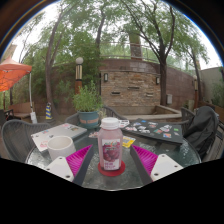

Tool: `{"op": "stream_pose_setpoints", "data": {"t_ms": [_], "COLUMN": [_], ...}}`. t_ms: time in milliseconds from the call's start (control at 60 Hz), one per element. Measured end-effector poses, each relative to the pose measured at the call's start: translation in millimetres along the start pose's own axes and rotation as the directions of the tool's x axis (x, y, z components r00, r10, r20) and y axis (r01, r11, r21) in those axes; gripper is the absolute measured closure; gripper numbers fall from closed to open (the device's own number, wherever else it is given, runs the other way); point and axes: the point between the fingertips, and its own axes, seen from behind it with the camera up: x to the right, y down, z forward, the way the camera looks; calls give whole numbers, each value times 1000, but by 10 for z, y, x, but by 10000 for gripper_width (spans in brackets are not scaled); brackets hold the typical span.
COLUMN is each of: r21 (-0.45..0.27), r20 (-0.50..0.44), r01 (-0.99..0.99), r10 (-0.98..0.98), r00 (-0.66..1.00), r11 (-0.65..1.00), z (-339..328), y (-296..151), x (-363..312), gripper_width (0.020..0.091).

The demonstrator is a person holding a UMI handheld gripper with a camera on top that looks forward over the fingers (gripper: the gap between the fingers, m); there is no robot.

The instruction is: Pour water

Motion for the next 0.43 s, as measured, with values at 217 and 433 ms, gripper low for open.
{"op": "stream_pose_setpoints", "data": {"t_ms": [217,433], "r21": [51,57], "r20": [1,39], "r01": [-100,-186], "r10": [100,184], "r00": [995,982], "r11": [994,981], "z": [-1360,-2328], "y": [-204,-134], "x": [34,-5], "gripper_width": [267,270]}}
